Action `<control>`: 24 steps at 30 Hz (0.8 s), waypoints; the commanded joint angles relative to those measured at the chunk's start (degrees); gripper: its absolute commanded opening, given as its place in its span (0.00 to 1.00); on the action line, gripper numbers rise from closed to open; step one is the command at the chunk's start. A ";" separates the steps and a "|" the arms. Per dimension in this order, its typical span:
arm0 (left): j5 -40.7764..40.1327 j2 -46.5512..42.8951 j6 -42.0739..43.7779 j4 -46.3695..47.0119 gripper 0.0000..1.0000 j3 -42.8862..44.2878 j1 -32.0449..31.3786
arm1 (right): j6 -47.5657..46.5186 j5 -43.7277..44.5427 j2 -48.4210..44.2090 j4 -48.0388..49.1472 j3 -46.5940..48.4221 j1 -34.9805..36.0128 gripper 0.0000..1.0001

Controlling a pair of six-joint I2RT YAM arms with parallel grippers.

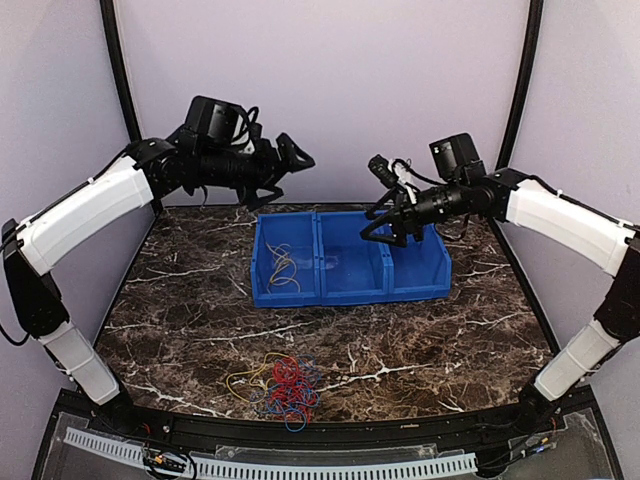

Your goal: Untangle the cables

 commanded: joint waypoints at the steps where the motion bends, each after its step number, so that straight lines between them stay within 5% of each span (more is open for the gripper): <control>1: 0.48 -3.14 -9.31 -1.38 0.99 12.45 -1.89 | -6.64 1.29 4.40 -3.55 -0.52 2.43 0.68; 5: -5.29 -2.00 -11.15 -8.22 0.99 21.05 -2.96 | -10.36 4.27 8.84 -6.79 0.64 7.28 0.67; 12: -9.87 -5.19 -10.77 -10.84 0.99 22.58 -4.69 | -10.42 3.69 13.39 -7.88 3.97 10.44 0.66; 17: -20.30 -7.53 -0.53 -10.11 0.99 25.61 -10.65 | -12.69 6.42 14.35 -8.32 3.94 13.94 0.66; 19: -21.87 -11.56 3.60 -2.87 0.99 16.64 -11.34 | -13.22 7.22 15.24 -8.62 4.54 15.63 0.65; 22: -22.97 -24.36 16.94 14.42 0.99 -13.04 -11.30 | -14.32 6.35 16.66 -9.38 5.73 17.49 0.62; 24: -30.74 -32.31 21.96 21.48 0.99 -27.99 -11.25 | -14.26 5.93 17.72 -8.46 5.94 18.62 0.59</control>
